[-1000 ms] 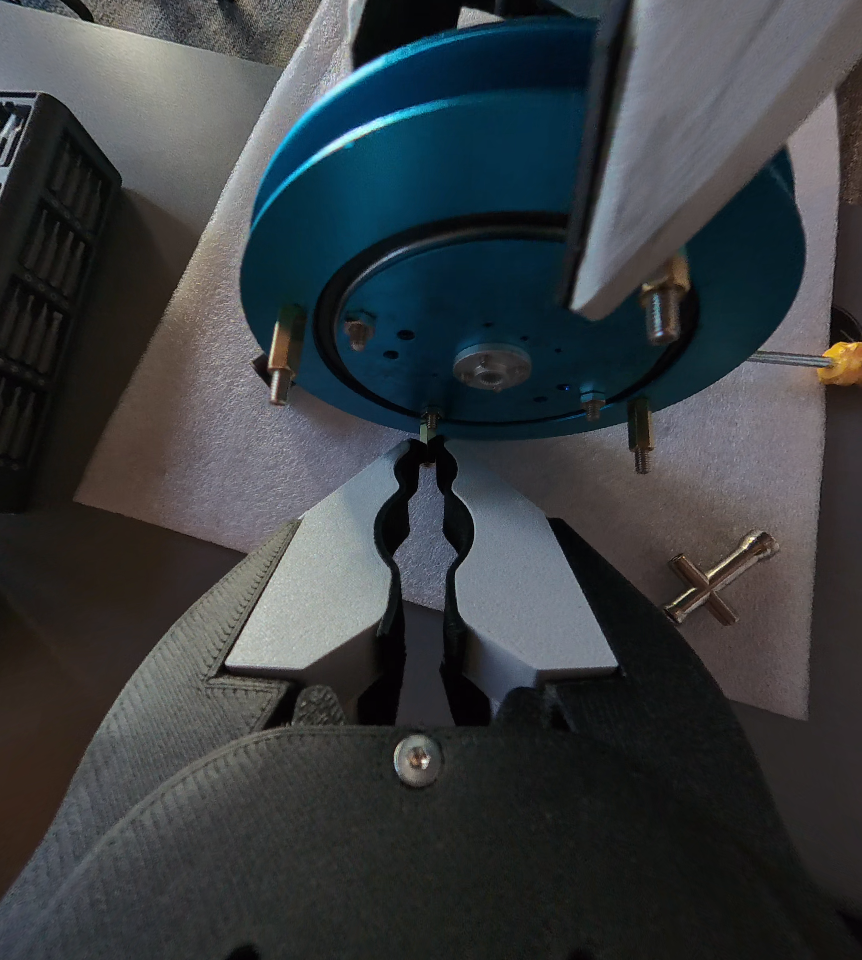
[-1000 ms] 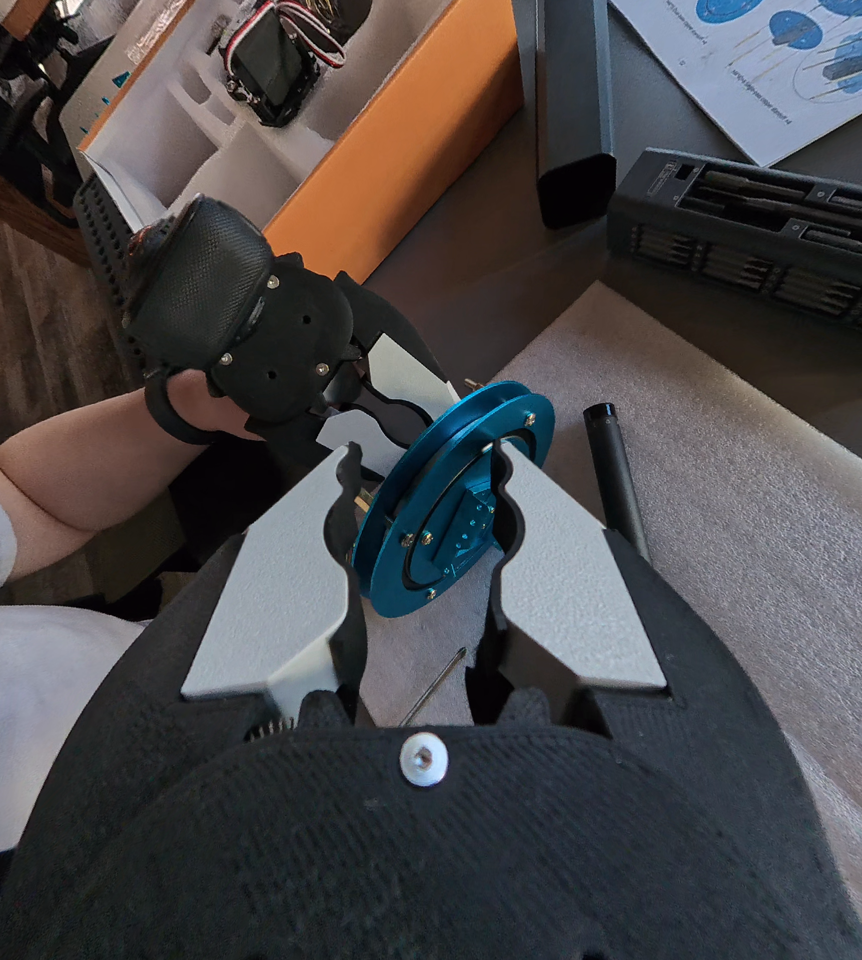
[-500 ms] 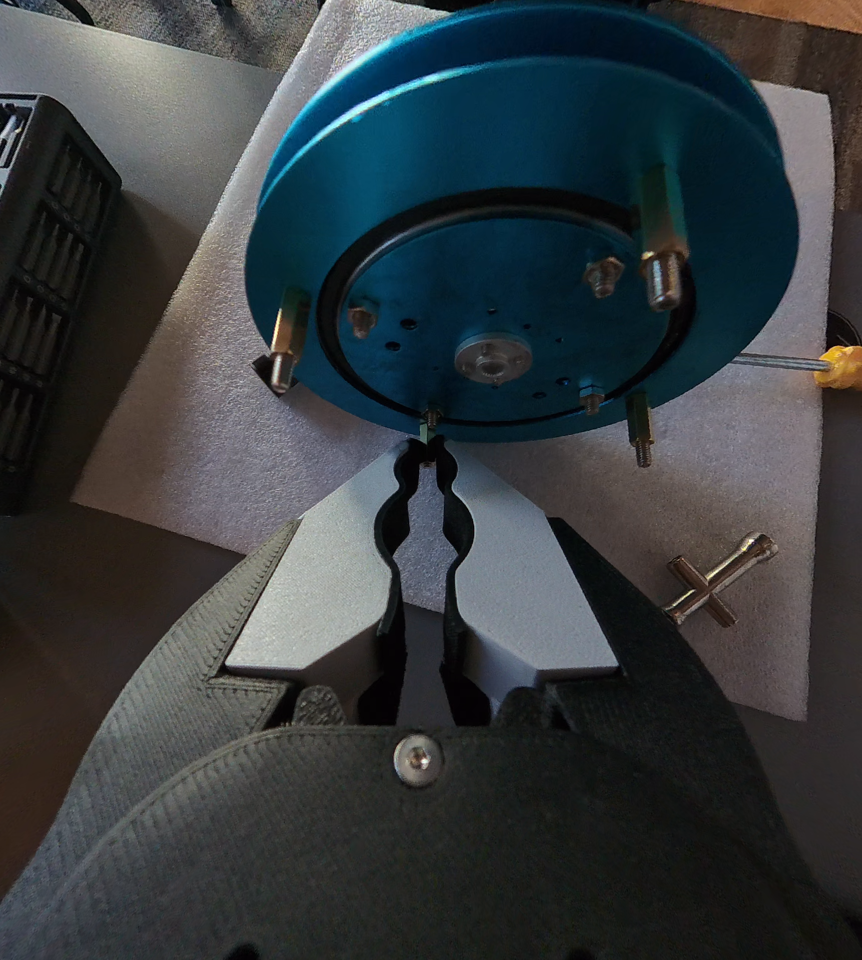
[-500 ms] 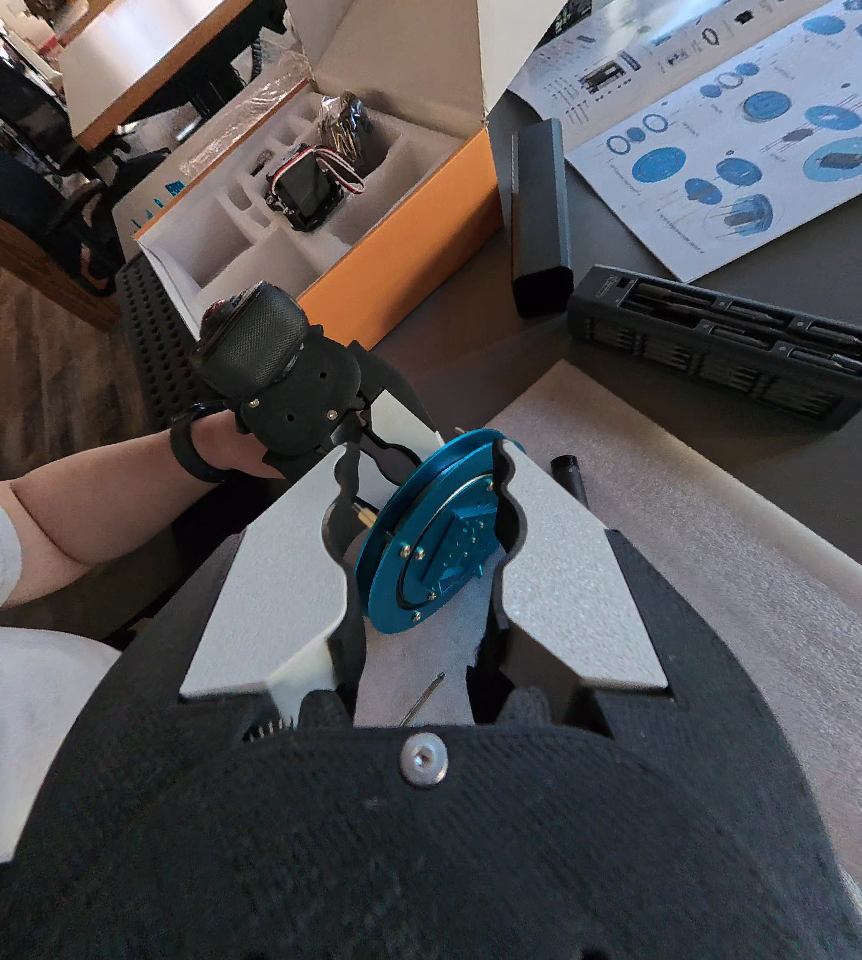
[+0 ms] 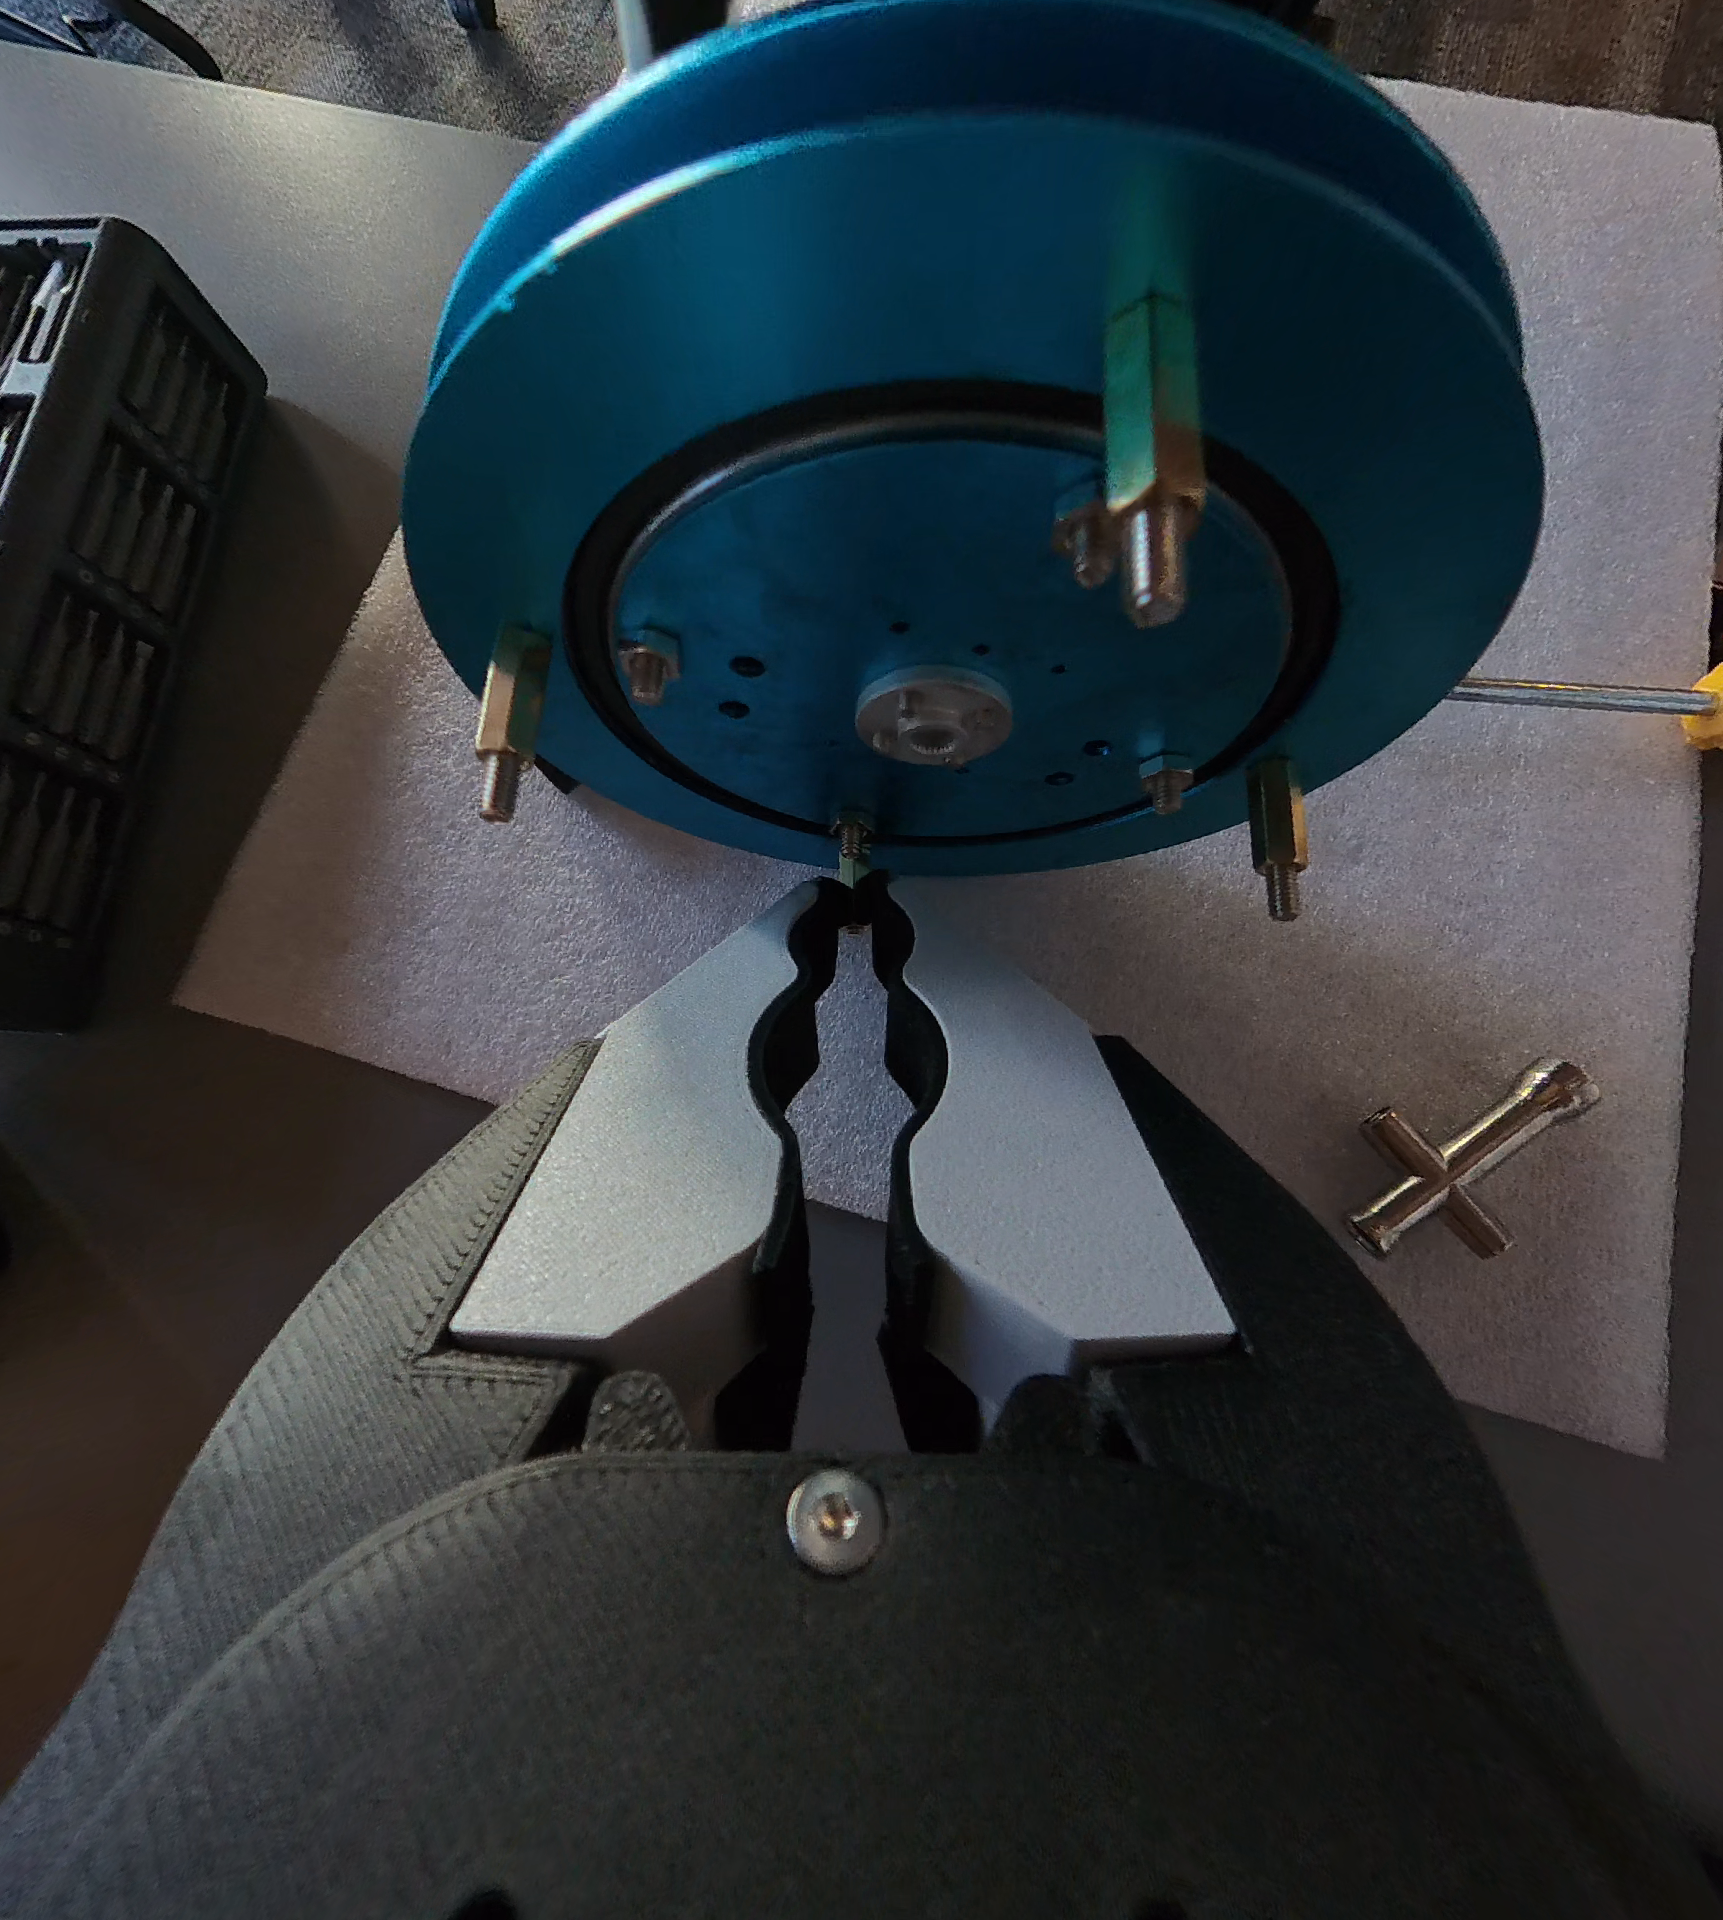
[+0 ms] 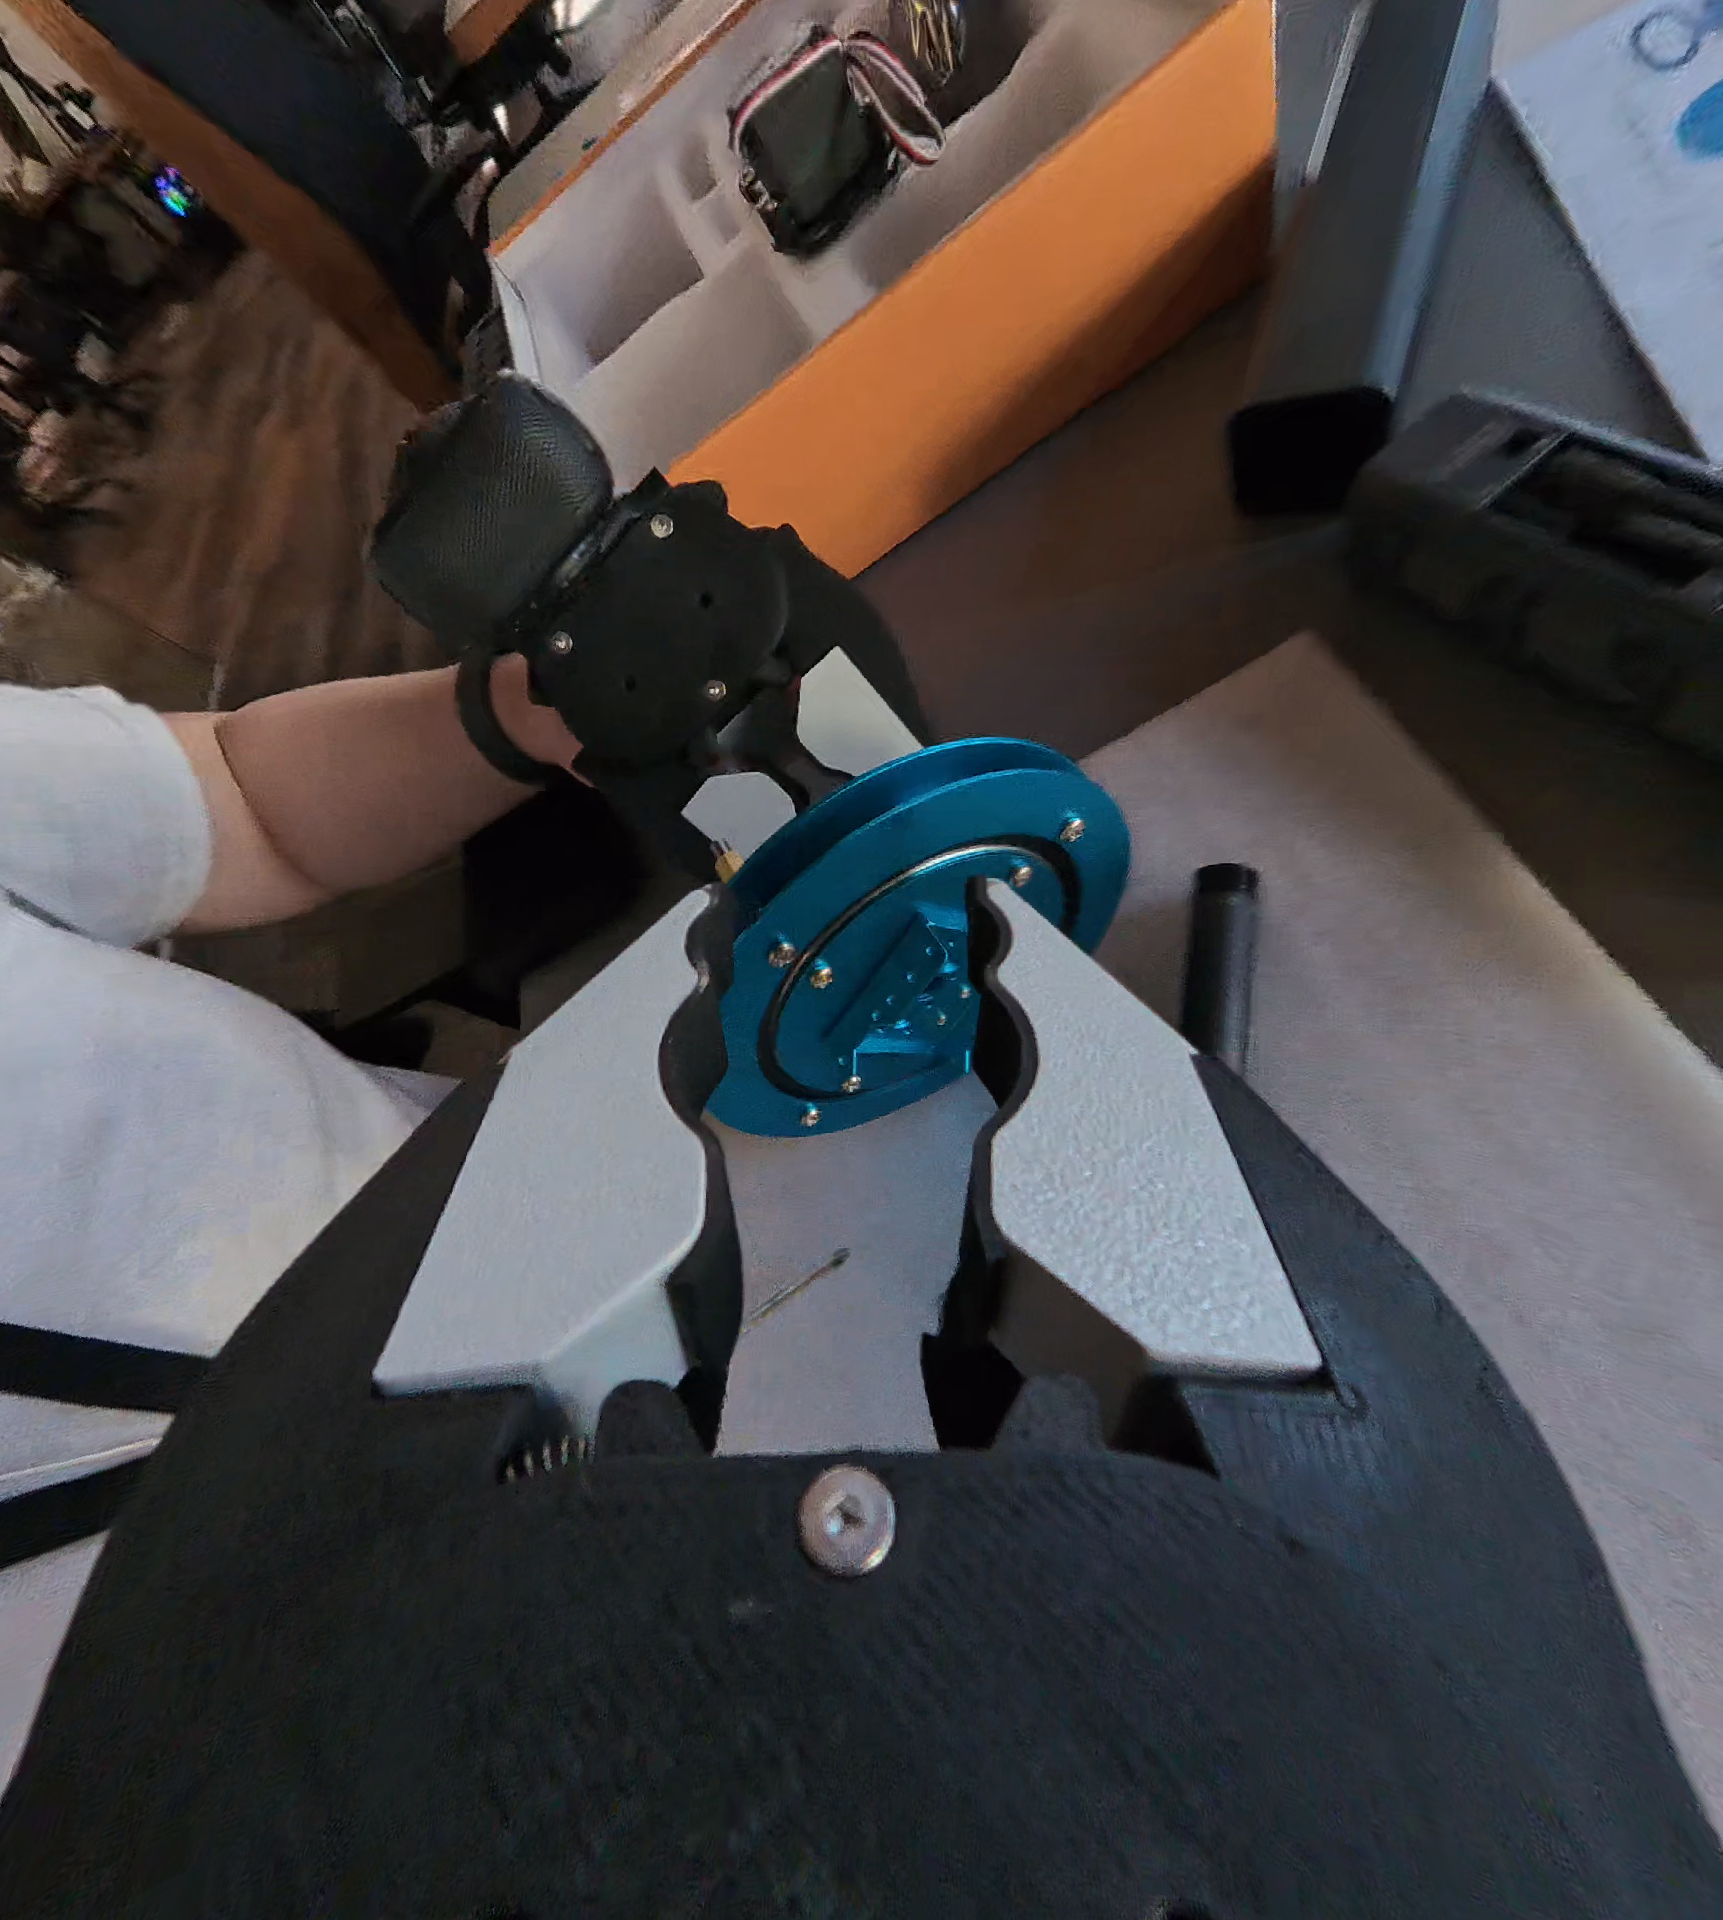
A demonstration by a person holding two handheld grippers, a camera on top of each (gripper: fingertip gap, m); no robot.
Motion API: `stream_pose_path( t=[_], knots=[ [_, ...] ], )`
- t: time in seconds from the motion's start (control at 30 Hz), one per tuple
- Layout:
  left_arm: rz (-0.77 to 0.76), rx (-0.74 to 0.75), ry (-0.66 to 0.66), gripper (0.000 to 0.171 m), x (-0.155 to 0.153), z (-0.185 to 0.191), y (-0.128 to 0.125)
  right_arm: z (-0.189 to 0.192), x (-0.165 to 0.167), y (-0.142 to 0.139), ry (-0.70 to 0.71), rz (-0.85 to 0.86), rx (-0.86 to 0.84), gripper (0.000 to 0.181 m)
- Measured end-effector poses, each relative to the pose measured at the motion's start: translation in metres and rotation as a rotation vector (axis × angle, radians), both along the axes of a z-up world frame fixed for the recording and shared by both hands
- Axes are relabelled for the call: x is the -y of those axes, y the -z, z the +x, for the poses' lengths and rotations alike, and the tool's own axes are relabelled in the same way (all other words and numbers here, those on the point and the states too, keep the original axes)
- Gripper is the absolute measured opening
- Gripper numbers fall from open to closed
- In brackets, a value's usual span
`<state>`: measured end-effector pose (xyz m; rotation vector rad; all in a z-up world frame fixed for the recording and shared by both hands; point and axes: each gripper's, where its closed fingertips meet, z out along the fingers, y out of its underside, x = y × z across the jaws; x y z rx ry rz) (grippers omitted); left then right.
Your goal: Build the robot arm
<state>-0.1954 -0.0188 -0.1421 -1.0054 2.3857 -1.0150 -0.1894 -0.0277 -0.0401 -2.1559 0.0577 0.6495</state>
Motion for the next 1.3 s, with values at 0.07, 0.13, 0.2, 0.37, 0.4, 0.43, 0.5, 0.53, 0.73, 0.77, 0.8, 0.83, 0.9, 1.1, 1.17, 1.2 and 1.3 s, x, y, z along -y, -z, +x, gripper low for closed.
stream_pose_path(
  t=[0.07, 0.13, 0.2, 0.37, 0.4, 0.43, 0.5, 0.53, 0.73, 0.77, 0.8, 0.83, 0.9, 1.1, 1.17, 1.2, 1.3],
  knots=[
    [-0.002, 0.001, -0.002, 0.004, 0.000, 0.000, 0.000, -0.003, -0.004, -0.002, 0.007, 0.022, -0.033, 0.044],
    [-0.002, 0.002, -0.003, 0.004, 0.000, 0.000, 0.000, -0.003, -0.004, -0.008, 0.009, 0.048, -0.026, 0.044],
    [0.000, 0.002, -0.001, 0.004, 0.000, 0.000, 0.001, 0.002, -0.002, -0.012, 0.005, 0.066, 0.032, 0.045],
    [0.020, 0.011, 0.002, 0.004, -0.001, 0.000, 0.001, 0.034, 0.016, -0.015, -0.067, 0.121, 0.369, 0.043],
    [0.026, 0.016, 0.002, 0.004, -0.001, 0.000, 0.001, 0.034, 0.021, -0.010, -0.114, 0.097, 0.395, 0.041],
    [0.031, 0.019, 0.002, 0.004, -0.001, 0.000, 0.001, 0.032, 0.024, -0.005, -0.149, 0.065, 0.399, 0.040],
    [0.037, 0.022, 0.002, 0.004, -0.001, 0.001, 0.001, 0.024, 0.027, 0.005, -0.234, 0.026, 0.444, 0.040],
    [0.037, 0.023, 0.001, 0.004, -0.001, 0.001, 0.001, 0.020, 0.027, 0.009, -0.280, 0.032, 0.490, 0.040],
    [0.032, 0.020, -0.001, 0.004, -0.001, 0.001, 0.001, 0.010, 0.016, 0.013, -0.372, 0.046, 0.671, 0.040],
    [0.034, 0.021, -0.002, 0.004, -0.001, 0.001, 0.001, 0.007, 0.015, 0.007, -0.380, 0.074, 0.668, 0.040],
    [0.035, 0.022, -0.001, 0.004, -0.001, 0.001, 0.002, 0.003, 0.014, 0.000, -0.392, 0.105, 0.667, 0.040],
    [0.037, 0.023, -0.001, 0.004, -0.001, 0.001, 0.002, -0.001, 0.014, -0.005, -0.419, 0.131, 0.671, 0.041],
    [0.037, 0.022, 0.000, 0.004, -0.001, 0.001, 0.002, -0.009, 0.015, -0.011, -0.502, 0.171, 0.728, 0.046],
    [0.048, 0.025, 0.001, 0.004, -0.002, 0.001, 0.002, -0.009, -0.003, -0.017, -0.687, 0.096, 0.997, 0.041],
    [0.054, 0.028, -0.002, 0.004, -0.002, 0.002, 0.002, -0.015, -0.007, -0.018, -0.698, 0.061, 0.872, 0.035],
    [0.060, 0.031, -0.002, 0.004, -0.002, 0.002, 0.002, -0.014, -0.009, -0.015, -0.685, 0.019, 0.804, 0.031],
    [0.064, 0.035, -0.002, 0.004, -0.002, 0.002, 0.002, -0.003, -0.015, -0.006, -0.611, -0.087, 0.708, 0.028]
  ],
)
